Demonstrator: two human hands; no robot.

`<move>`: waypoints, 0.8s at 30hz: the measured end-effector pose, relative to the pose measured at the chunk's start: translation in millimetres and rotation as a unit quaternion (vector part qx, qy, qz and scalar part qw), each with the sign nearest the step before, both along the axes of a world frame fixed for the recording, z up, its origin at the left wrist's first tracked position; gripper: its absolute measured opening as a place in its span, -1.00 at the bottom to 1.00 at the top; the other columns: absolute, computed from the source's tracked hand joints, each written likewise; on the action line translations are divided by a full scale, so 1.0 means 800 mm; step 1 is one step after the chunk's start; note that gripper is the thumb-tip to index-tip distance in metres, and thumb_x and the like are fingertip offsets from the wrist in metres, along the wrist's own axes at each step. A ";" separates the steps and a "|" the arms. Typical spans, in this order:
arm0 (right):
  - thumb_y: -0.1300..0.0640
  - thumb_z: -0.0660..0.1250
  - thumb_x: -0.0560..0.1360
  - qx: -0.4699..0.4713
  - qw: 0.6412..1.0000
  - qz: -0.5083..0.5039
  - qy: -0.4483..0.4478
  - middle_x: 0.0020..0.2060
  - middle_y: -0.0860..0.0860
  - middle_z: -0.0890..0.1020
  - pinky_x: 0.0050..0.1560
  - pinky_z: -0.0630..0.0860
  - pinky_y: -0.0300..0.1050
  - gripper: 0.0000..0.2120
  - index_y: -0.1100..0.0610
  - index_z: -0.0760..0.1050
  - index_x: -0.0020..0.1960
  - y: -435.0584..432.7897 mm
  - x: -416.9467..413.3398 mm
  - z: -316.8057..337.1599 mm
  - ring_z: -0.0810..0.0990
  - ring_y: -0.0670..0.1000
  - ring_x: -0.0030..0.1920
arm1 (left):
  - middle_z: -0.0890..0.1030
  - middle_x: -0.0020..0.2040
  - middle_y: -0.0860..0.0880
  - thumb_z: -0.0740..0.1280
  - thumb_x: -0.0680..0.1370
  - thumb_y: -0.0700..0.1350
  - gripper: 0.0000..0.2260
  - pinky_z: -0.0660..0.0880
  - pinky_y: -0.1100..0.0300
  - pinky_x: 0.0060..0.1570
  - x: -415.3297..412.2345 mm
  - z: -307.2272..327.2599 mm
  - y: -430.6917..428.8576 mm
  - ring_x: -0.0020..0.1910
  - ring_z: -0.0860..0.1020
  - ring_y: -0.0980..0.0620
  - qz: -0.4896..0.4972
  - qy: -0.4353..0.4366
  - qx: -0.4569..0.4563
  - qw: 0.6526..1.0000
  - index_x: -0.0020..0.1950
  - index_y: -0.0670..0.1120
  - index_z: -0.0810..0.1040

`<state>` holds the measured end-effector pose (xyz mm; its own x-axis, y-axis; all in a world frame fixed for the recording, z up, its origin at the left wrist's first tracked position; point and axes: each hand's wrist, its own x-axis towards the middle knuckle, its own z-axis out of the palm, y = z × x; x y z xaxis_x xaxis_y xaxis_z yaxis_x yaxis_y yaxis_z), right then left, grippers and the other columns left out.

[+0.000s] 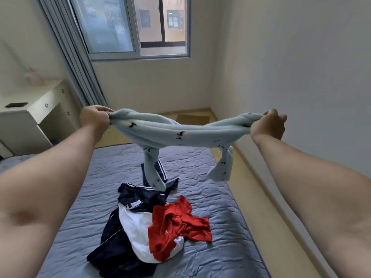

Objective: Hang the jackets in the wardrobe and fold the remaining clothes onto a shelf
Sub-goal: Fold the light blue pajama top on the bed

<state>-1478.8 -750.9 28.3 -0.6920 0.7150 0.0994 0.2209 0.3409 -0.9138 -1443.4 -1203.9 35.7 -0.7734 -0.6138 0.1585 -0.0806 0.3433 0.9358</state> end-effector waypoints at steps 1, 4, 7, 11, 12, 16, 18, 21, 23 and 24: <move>0.02 0.08 0.55 0.014 0.999 0.017 -0.028 -0.16 -0.02 0.53 -0.23 0.31 -0.03 -0.82 0.02 0.43 0.01 -0.002 0.007 -0.025 0.56 0.13 -0.09 | 0.61 -0.28 -0.12 0.19 0.44 -0.41 -0.65 0.55 0.09 -0.16 0.005 -0.029 -0.003 -0.22 0.56 -0.13 -0.007 -0.037 -0.022 0.999 -0.30 -0.02 0.62; 0.20 0.14 0.59 0.164 0.970 0.097 -0.151 0.17 0.14 0.46 0.06 0.45 0.01 -0.76 0.17 0.48 0.21 -0.014 0.039 -0.113 0.54 0.30 0.16 | 0.68 -0.16 -0.14 0.22 0.47 -0.38 -0.64 0.54 0.10 -0.10 0.023 -0.135 -0.015 -0.13 0.58 -0.11 -0.031 -0.134 -0.110 0.984 -0.32 0.01 0.64; 0.24 0.14 0.59 0.244 0.923 0.143 -0.263 0.24 0.22 0.42 0.17 0.49 0.11 -0.73 0.21 0.48 0.24 -0.026 0.077 -0.218 0.55 0.33 0.15 | 0.69 0.04 -0.12 0.21 0.48 -0.38 -0.64 0.50 0.11 -0.02 0.052 -0.255 -0.022 0.03 0.58 -0.12 -0.075 -0.227 -0.196 0.951 -0.25 0.01 0.67; 0.23 0.11 0.59 0.324 0.844 0.179 -0.388 0.22 0.19 0.42 0.01 0.43 0.06 -0.68 0.22 0.50 0.27 -0.039 0.123 -0.383 0.56 0.30 0.10 | 0.65 0.15 -0.13 0.23 0.49 -0.40 -0.68 0.44 0.14 -0.01 0.106 -0.438 -0.027 0.11 0.58 -0.14 -0.133 -0.318 -0.253 0.904 -0.13 -0.07 0.71; 0.22 0.12 0.59 0.337 0.821 0.195 -0.418 0.23 0.17 0.41 -0.02 0.42 0.05 -0.68 0.20 0.50 0.28 -0.042 0.136 -0.424 0.57 0.28 0.09 | 0.65 0.15 -0.13 0.24 0.49 -0.40 -0.69 0.45 0.12 0.01 0.123 -0.481 -0.027 0.11 0.58 -0.14 -0.143 -0.335 -0.261 0.894 -0.11 -0.09 0.71; 0.21 0.22 0.57 0.353 0.724 0.243 -0.541 0.35 0.17 0.37 -0.01 0.46 0.08 -0.65 0.18 0.49 0.35 -0.043 0.195 -0.583 0.55 0.25 0.20 | 0.64 0.13 -0.12 0.24 0.42 -0.44 -0.66 0.46 0.14 0.10 0.209 -0.644 -0.028 0.09 0.57 -0.11 -0.167 -0.399 -0.252 0.866 -0.09 -0.10 0.71; 0.22 0.25 0.57 0.333 0.686 0.259 -0.592 0.38 0.20 0.36 0.03 0.47 0.11 -0.63 0.19 0.47 0.36 -0.038 0.232 -0.653 0.52 0.25 0.24 | 0.62 0.13 -0.12 0.25 0.42 -0.44 -0.65 0.45 0.14 0.09 0.256 -0.712 -0.027 0.13 0.56 -0.13 -0.178 -0.430 -0.249 0.850 -0.10 -0.09 0.72; 0.20 0.23 0.58 0.324 0.648 0.274 -0.632 0.39 0.22 0.34 0.08 0.50 0.11 -0.64 0.19 0.45 0.38 -0.028 0.291 -0.736 0.53 0.23 0.22 | 0.61 0.13 -0.12 0.27 0.47 -0.43 -0.71 0.43 0.13 0.10 0.321 -0.784 -0.016 0.14 0.56 -0.15 -0.177 -0.451 -0.231 0.844 -0.11 -0.14 0.73; 0.19 0.20 0.61 0.339 0.630 0.280 -0.640 0.30 0.19 0.36 -0.04 0.50 0.08 -0.67 0.17 0.45 0.35 -0.021 0.322 -0.772 0.53 0.21 0.16 | 0.60 0.13 -0.15 0.27 0.49 -0.42 -0.73 0.42 0.10 0.12 0.352 -0.811 -0.006 0.14 0.55 -0.18 -0.161 -0.447 -0.222 0.851 -0.09 -0.17 0.72; 0.18 0.19 0.62 0.345 0.625 0.283 -0.640 0.24 0.16 0.36 -0.09 0.48 0.05 -0.69 0.16 0.46 0.33 -0.016 0.335 -0.787 0.53 0.21 0.12 | 0.59 0.14 -0.16 0.27 0.49 -0.42 -0.74 0.42 0.08 0.14 0.366 -0.821 -0.001 0.14 0.55 -0.19 -0.154 -0.447 -0.219 0.853 -0.09 -0.17 0.71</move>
<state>-1210.4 -764.0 -600.9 -0.6432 0.4127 -0.6450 0.2869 0.9109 0.2968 -1151.0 -1205.0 -621.2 -0.8196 -0.3921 -0.4177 -0.5376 0.7784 0.3242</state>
